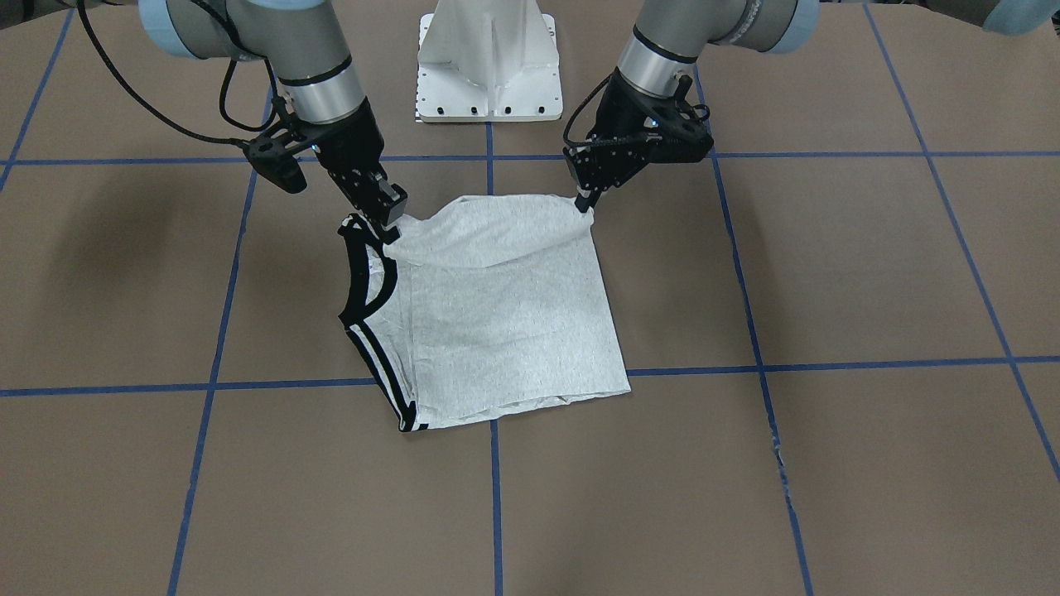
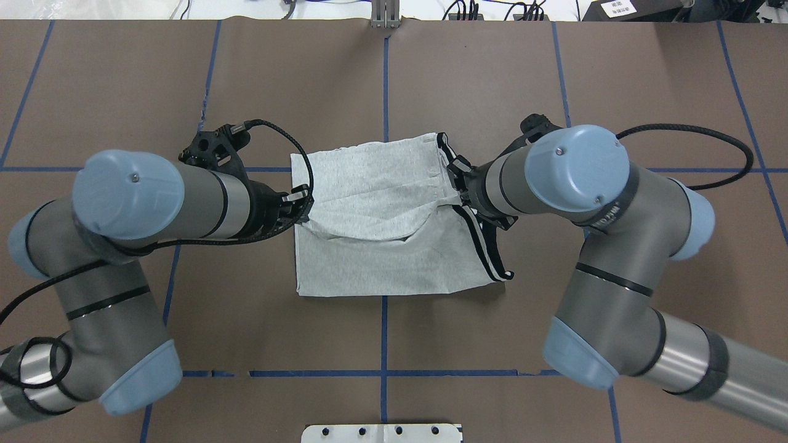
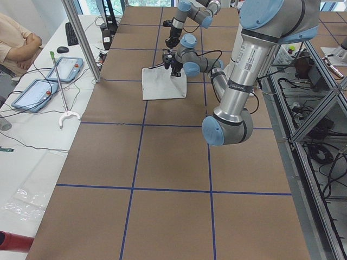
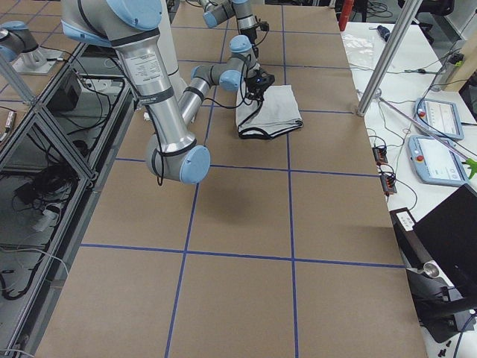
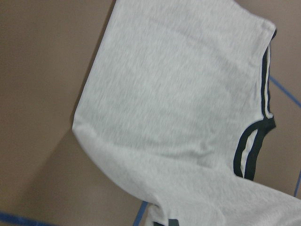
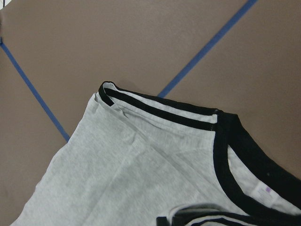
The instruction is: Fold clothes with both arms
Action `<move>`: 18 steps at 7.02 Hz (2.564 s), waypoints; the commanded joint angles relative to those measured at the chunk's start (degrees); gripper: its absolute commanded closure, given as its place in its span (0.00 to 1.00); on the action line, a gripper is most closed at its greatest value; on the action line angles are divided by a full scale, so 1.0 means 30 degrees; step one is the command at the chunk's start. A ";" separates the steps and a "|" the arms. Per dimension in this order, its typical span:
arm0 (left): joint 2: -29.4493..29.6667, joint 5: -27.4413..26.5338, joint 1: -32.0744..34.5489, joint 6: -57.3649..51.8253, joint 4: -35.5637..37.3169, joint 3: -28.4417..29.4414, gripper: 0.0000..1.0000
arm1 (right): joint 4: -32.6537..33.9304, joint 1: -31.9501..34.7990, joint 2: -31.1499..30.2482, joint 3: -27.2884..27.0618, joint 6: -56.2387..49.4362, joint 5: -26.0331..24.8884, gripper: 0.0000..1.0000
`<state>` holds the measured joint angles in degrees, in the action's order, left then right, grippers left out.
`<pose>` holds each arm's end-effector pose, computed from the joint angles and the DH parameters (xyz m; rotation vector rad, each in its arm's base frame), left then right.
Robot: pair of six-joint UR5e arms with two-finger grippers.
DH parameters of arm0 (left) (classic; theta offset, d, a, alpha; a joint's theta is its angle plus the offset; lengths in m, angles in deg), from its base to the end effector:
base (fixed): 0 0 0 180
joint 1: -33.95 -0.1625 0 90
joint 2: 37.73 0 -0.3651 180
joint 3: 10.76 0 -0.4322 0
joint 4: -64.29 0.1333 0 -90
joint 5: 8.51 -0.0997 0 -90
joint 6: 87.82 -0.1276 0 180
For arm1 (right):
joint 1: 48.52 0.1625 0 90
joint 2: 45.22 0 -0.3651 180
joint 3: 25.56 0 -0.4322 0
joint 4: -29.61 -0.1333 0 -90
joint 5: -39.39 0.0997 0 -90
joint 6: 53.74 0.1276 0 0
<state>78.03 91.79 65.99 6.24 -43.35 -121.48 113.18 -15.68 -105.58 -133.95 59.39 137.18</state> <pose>0.4608 -0.4187 0.1430 0.1151 1.1326 -0.4609 -0.4668 -0.4393 0.1508 -0.0463 -0.9874 0.8347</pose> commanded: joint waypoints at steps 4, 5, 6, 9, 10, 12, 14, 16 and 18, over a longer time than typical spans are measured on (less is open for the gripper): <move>0.2425 0.0056 0.2470 -0.2517 -0.4661 0.7598 1.00 | -0.3567 0.1823 0.4529 0.9578 -0.1996 0.0100 1.00; 0.2572 0.0056 0.2821 -0.2697 -0.5796 0.8594 1.00 | -0.3597 0.2028 0.4854 1.0110 -0.2058 0.0129 1.00; 0.2602 0.0056 0.2824 -0.2931 -0.6155 0.9068 1.00 | -0.3598 0.2030 0.4915 1.0435 -0.2203 0.0130 1.00; 0.2749 -0.0032 0.4337 -0.5287 -0.7676 1.0939 0.07 | -0.5208 0.3426 0.4974 1.2073 -0.5903 0.0187 0.00; 0.2749 0.0026 0.4957 -0.6002 -0.7711 1.1498 0.01 | -0.5267 0.5002 0.4742 1.3007 -0.8681 0.1667 0.00; 0.2691 0.0114 0.5343 -0.7263 -0.8148 1.1592 0.01 | -0.6899 0.6452 0.3398 1.3397 -1.1750 0.3552 0.00; 0.2488 0.2413 0.6099 -0.8923 -0.8210 1.1301 0.01 | -0.6706 0.6425 0.2870 1.1132 -1.1465 0.4312 0.00; 0.1349 0.4266 0.7535 -1.1448 -0.8210 1.0337 0.01 | -0.4837 0.3599 0.2803 0.7899 -0.7557 0.3158 0.97; 0.1052 0.5239 0.8564 -1.2394 -0.8181 1.0332 0.01 | -0.4711 0.1307 0.4698 0.8673 -0.6868 0.1309 1.00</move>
<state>81.95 105.93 90.19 -29.40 -67.92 -90.29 98.56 -7.98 -94.80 -109.06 36.68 144.06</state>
